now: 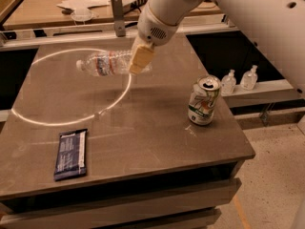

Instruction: Pick water bottle

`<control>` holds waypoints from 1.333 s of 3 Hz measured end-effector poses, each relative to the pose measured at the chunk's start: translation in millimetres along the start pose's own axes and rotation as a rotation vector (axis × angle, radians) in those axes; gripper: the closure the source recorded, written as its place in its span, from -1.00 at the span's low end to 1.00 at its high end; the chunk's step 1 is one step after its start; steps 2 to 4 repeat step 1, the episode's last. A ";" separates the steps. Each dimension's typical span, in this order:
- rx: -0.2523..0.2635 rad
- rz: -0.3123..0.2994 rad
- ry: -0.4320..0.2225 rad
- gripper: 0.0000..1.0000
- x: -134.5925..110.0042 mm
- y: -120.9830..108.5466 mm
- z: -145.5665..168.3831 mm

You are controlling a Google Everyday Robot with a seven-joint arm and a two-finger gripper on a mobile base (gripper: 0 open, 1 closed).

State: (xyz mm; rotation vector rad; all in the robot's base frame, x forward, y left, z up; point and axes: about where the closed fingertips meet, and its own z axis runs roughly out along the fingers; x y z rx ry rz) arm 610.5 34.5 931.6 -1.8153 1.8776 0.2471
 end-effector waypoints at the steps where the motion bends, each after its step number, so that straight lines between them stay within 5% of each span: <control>1: -0.001 -0.001 0.000 1.00 -0.4 0.2 0.5; 4: -0.001 -0.001 0.000 1.00 -0.4 0.2 0.5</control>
Offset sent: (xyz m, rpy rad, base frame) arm 0.0000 0.0000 0.0000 0.0000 0.0000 0.0000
